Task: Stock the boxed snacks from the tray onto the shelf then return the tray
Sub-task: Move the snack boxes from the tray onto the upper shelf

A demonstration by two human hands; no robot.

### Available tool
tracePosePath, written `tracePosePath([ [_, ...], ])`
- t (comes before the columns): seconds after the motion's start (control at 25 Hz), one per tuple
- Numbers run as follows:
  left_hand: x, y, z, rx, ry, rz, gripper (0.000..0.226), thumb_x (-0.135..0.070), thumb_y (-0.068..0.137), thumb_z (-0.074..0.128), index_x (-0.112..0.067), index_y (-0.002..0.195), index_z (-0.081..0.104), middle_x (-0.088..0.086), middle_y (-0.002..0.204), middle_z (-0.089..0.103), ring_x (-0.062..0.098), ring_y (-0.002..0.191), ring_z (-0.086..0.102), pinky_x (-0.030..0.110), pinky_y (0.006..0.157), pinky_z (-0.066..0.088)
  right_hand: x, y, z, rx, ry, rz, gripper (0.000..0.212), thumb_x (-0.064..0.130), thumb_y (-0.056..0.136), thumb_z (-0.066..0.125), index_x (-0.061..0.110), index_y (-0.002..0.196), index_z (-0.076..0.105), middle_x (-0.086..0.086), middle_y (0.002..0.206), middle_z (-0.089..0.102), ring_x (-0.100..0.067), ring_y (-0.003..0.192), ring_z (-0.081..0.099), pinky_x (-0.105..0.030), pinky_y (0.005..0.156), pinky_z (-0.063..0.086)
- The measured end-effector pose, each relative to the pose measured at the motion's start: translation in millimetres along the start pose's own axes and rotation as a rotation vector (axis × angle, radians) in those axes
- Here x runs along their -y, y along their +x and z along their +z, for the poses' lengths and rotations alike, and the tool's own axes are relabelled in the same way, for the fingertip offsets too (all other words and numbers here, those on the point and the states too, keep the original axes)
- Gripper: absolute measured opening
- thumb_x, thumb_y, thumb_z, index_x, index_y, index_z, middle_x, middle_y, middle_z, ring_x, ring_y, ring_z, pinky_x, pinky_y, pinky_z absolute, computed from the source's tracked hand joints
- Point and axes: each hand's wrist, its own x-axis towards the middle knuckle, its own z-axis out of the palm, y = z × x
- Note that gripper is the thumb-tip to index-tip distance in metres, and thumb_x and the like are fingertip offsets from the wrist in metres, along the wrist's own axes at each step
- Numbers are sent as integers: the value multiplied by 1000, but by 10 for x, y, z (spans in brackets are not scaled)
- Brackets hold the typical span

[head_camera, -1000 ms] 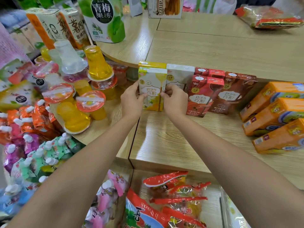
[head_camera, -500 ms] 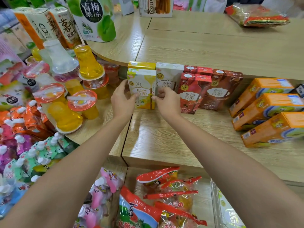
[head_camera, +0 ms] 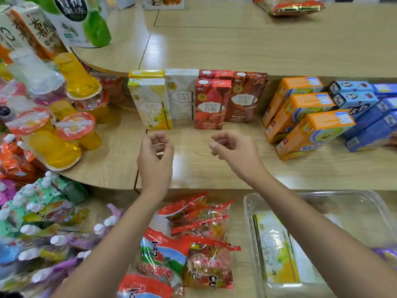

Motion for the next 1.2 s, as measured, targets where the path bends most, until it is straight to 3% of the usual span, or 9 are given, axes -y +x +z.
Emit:
tracePosePath([
  [0.16,-49,-928,405,310,-39,-59,20,-5,87,59,-24,95,58,-5,85,60,7,73,54,19,67,46,-274,-642,-808,-101,-37,25,17,6,84,65,22,90,64,-8,76,67,-10,65,64,-18,60,50],
  [0.32,120,-1546,895,572,93,-95,17,-6,87,58,-20,94,63,-4,85,62,3,72,54,15,69,45,-735,-1174,-1394,-185,-100,123,25,5,83,66,29,84,64,-6,76,67,-15,69,64,-24,66,52],
  [0.44,361,-1938,1253,782,375,-166,29,-9,87,53,-16,114,59,3,101,63,16,92,61,29,84,50,-1224,-1463,-1616,-244,-221,239,18,7,84,66,24,88,64,-2,78,66,-21,75,63,-28,70,50],
  [0.52,495,-2230,1452,857,550,-281,47,-12,87,53,-14,133,44,7,130,52,24,119,52,32,99,42,-1554,-1673,-1698,-285,-315,355,16,9,83,65,16,98,65,-8,87,69,-25,81,63,-29,71,48],
  [0.64,684,-2524,1614,810,668,-446,72,-11,82,56,-11,145,22,10,150,25,28,137,31,33,108,33,-1935,-1923,-1702,-284,-532,525,35,14,84,64,1,116,59,-20,113,63,-33,102,59,-35,84,43],
  [0.76,894,-2626,1701,755,713,-515,76,-15,76,60,-9,143,23,14,147,28,31,135,30,40,108,35,-2149,-2026,-1630,-197,-657,642,47,23,87,58,-2,125,48,-27,121,55,-42,114,49,-43,96,35],
  [1.0,916,-2735,1777,696,839,-315,68,-13,83,55,-15,145,25,12,154,17,28,141,20,36,113,26,-2196,-1969,-1586,-216,-612,807,77,46,75,68,9,132,33,-18,133,46,-40,123,41,-46,95,39],
  [1.12,868,-2773,1860,722,718,-132,51,-11,87,50,-18,137,41,2,146,33,21,135,33,32,108,32,-2231,-1983,-1516,-175,-771,787,79,45,73,70,11,131,28,-18,130,49,-37,117,46,-43,87,45],
  [1.2,785,-2787,1999,775,512,-212,43,-13,90,48,-16,133,46,2,136,44,18,124,46,28,100,39,-2213,-1964,-1506,-147,-823,783,78,41,75,68,10,132,26,-19,127,50,-36,115,48,-39,82,45],
])
